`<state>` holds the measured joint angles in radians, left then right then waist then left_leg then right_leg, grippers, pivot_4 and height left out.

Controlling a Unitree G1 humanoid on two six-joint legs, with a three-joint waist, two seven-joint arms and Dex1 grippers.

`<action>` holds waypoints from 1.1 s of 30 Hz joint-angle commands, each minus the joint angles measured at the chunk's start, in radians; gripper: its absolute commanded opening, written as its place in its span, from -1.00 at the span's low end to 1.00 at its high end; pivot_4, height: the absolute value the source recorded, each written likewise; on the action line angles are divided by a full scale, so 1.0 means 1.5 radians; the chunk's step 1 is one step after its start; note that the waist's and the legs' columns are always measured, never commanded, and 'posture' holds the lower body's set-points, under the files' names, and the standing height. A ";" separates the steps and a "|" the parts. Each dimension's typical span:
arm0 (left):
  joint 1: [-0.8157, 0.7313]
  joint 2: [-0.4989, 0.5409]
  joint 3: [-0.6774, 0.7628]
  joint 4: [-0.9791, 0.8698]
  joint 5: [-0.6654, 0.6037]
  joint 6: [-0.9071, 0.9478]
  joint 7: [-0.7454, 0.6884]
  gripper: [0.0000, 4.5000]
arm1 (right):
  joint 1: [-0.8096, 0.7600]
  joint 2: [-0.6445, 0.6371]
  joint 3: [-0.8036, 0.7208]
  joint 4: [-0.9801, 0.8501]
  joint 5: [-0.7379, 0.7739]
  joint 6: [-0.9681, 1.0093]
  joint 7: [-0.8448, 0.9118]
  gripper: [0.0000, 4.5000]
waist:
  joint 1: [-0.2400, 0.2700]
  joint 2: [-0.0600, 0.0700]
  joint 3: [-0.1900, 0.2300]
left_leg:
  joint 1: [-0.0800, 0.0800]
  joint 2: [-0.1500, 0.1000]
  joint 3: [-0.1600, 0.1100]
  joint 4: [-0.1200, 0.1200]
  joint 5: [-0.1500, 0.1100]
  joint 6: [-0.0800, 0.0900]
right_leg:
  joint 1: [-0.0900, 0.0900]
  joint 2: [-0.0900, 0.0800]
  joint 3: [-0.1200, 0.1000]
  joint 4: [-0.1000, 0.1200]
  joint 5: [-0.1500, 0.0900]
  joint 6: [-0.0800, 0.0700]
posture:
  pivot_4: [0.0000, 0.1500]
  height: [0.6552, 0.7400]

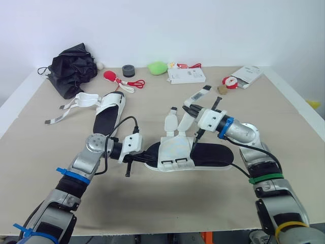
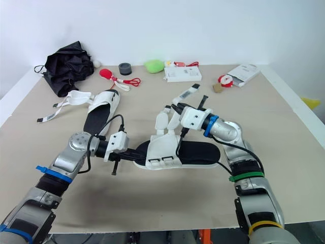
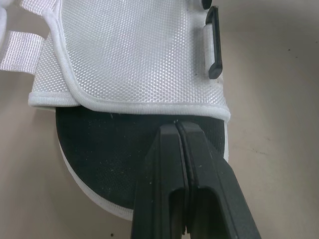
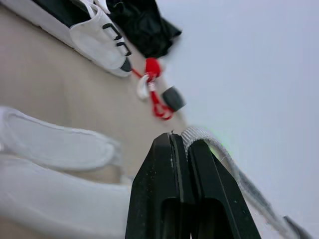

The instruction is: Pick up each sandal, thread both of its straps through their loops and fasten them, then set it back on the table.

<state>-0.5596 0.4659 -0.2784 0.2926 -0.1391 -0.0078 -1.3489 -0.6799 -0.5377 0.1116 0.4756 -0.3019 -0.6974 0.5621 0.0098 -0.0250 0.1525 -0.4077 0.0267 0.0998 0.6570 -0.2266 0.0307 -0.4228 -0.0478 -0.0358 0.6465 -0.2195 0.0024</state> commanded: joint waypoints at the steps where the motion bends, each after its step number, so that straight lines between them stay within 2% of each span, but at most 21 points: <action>1: 0.014 0.000 -0.045 0.034 0.035 0.004 -0.010 -1.00 | 0.019 -0.040 0.010 -0.073 -0.087 -0.104 -0.069 -0.90 | 0.000 0.000 0.000 | 0.000 0.000 0.000 0.000 0.000 0.000 | 0.000 0.000 0.000 0.000 0.000 0.000 | 1.00 1.00; 7: 0.009 -0.002 -0.044 0.046 0.037 -0.003 -0.014 -1.00 | 0.091 -0.089 0.015 -0.153 -0.228 -0.234 -0.180 -0.90 | 0.001 0.000 0.000 | 0.000 -0.001 0.000 0.000 0.000 0.000 | 0.000 0.000 0.000 0.000 -0.001 0.000 | 1.00 1.00; 14: 0.005 -0.001 -0.044 0.049 0.037 -0.003 -0.017 -1.00 | 0.093 -0.122 0.004 -0.181 -0.401 -0.282 -0.363 -0.90 | 0.000 -0.001 0.000 | 0.001 -0.001 0.000 0.001 0.001 0.000 | 0.001 -0.001 0.000 0.000 -0.002 -0.001 | 1.00 1.00; 20: 0.003 -0.001 -0.042 0.052 0.037 -0.003 -0.015 -1.00 | 0.073 -0.166 0.032 -0.139 -0.477 -0.280 -0.460 -0.90 | 0.000 -0.001 0.000 | 0.001 -0.001 0.001 0.001 0.001 -0.001 | 0.001 -0.001 0.000 0.000 -0.002 -0.001 | 1.00 1.00; 26: 0.005 -0.002 -0.041 0.052 0.037 -0.002 -0.011 -1.00 | 0.066 -0.187 0.056 -0.127 -0.467 -0.272 -0.488 -0.90 | 0.000 -0.001 0.000 | 0.001 -0.001 0.000 0.001 0.001 -0.001 | 0.001 -0.001 0.000 0.000 -0.002 -0.002 | 1.00 1.00; 33: 0.003 -0.004 -0.040 0.058 0.037 -0.004 -0.008 -1.00 | 0.110 -0.201 0.074 -0.178 -0.304 -0.264 -0.380 -0.90 | 0.000 -0.001 0.000 | 0.001 -0.001 0.000 0.001 0.001 0.000 | 0.002 -0.001 0.000 0.000 -0.002 -0.001 | 1.00 1.00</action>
<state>-0.5816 0.4552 -0.2826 0.3336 -0.1367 -0.0252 -1.3609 -0.5206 -0.8247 0.2231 0.2503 -0.8282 -1.1011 -0.0468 0.0100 -0.0270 0.1521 -0.4061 0.0251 0.0993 0.6584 -0.2256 0.0306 -0.4201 -0.0488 -0.0353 0.6467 -0.2225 0.0003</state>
